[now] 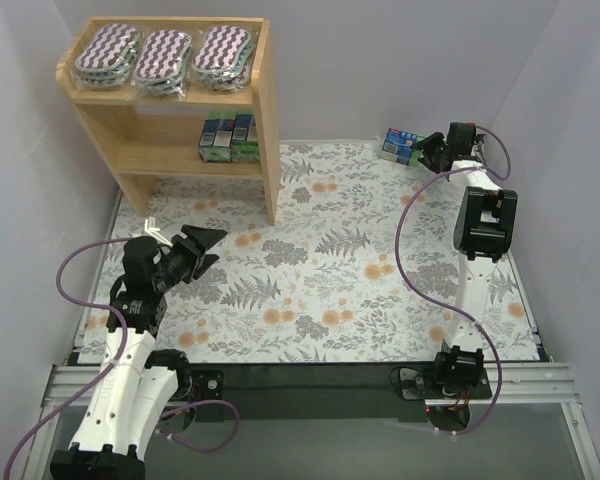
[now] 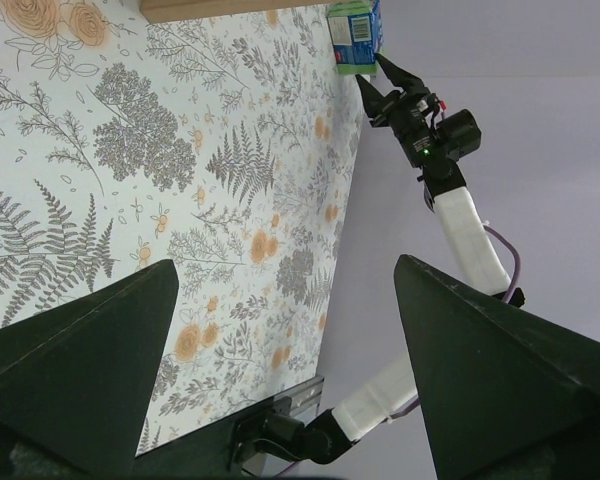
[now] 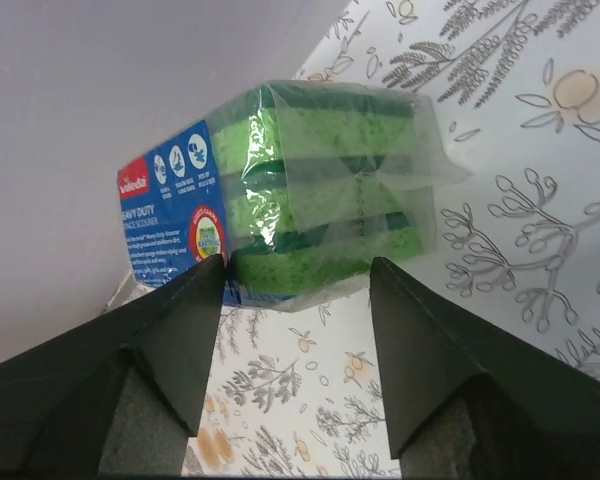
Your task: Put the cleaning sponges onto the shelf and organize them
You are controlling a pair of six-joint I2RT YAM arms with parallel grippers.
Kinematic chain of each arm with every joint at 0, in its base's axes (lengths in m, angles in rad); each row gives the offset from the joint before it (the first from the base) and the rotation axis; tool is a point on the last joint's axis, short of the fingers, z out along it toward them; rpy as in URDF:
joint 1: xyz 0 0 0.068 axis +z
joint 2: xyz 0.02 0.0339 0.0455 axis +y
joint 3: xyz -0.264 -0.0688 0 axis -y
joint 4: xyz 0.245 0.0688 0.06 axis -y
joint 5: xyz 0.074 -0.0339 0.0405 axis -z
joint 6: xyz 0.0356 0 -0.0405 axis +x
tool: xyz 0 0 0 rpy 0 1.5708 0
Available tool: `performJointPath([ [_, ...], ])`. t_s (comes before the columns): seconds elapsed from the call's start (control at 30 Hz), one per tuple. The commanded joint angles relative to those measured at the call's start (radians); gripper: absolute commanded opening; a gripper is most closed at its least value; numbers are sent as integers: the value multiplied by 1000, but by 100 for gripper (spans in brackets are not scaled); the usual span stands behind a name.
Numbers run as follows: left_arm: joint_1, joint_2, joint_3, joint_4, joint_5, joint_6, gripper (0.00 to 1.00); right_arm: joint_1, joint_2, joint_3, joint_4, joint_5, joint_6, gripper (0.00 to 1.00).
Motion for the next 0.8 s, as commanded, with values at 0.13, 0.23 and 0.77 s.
performJointPath([
  [0.13, 0, -32, 41, -63, -7, 24, 81, 2, -43, -54, 106, -54, -8, 27],
  [0.23, 0, -35, 32, -60, -4, 29, 80, 0, -101, -141, 124, -88, -37, 16],
  [0.77, 0, -116, 69, -181, -11, 126, 78, 57, -650, -798, 186, -397, -104, 1],
])
